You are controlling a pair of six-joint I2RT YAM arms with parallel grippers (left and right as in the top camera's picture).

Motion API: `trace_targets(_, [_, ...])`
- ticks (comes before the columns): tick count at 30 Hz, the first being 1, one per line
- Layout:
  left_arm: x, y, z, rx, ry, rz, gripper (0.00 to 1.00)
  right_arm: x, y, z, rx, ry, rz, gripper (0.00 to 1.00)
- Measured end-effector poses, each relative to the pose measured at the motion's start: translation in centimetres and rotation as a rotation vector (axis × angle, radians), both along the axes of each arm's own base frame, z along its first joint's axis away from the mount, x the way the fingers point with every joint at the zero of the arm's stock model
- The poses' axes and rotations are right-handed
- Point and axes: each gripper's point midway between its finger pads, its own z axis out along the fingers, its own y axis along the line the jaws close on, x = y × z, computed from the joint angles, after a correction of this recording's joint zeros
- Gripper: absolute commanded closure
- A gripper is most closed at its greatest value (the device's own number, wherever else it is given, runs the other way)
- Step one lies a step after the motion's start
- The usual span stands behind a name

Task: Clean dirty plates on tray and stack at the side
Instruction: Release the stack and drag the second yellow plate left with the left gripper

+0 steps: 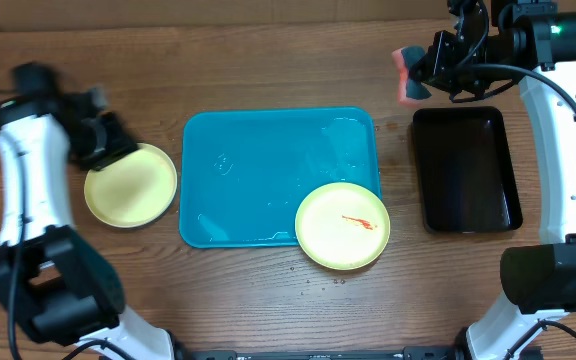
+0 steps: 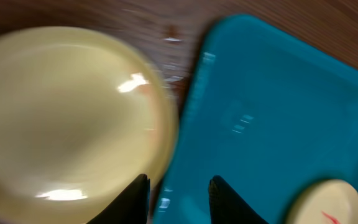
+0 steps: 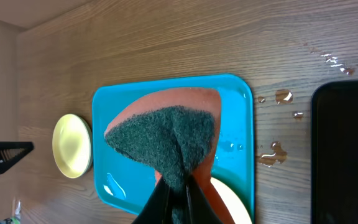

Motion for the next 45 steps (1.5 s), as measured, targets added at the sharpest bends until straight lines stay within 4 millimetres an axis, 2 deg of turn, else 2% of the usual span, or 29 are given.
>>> trace_targets(2, [0.5,-4.3,0.0,-0.057,-0.007,-0.087,0.66,0.0,0.0,0.0,0.0,0.0,0.0,0.96])
trace_targets(6, [-0.3,-14.2,-2.0,-0.13,0.018,-0.274,0.62,0.0,0.0,0.0,0.0,0.0,0.0,0.96])
trace_targets(11, [-1.6,-20.7,-3.8,-0.121,0.028,-0.366,0.57,0.0,0.0,0.0,0.0,0.001,0.0,0.96])
trace_targets(15, [-2.9,-24.2,-5.0,-0.091,0.036,-0.413,0.57,0.0,0.0,0.0,0.0,0.001,0.0,0.96])
trace_targets(23, [-6.2,-28.6,-6.8,-0.024,0.084,-0.526,0.61,-0.1,0.0,0.0,0.0,0.004,0.0,0.96])
trace_targets(27, [-8.6,-29.6,-9.0,0.017,0.172,-0.605,0.67,-0.3,0.0,-0.2,-0.001,0.015,-0.001,0.96])
trace_targets(30, [-10.0,-29.3,-10.8,0.036,0.246,-0.65,0.7,-0.6,-0.1,-0.4,-0.008,0.029,-0.004,0.96])
trace_targets(34, [-10.7,-28.8,-11.5,0.042,0.277,-0.7,0.79,-0.7,-0.4,-0.5,-0.022,0.036,-0.01,0.96])
trace_targets(37, [-10.9,-28.6,-11.5,0.046,0.273,-0.738,0.95,-0.7,-0.4,-0.6,-0.025,0.037,-0.012,0.97])
trace_targets(42, [-10.8,-28.5,-11.5,0.058,0.261,-0.761,0.96,-0.8,-0.5,-0.7,-0.028,0.044,-0.013,0.96])
trace_targets(45, [-10.3,-27.6,-11.8,0.106,0.253,-0.754,0.96,-0.8,-0.5,-0.7,-0.028,0.046,-0.012,0.96])
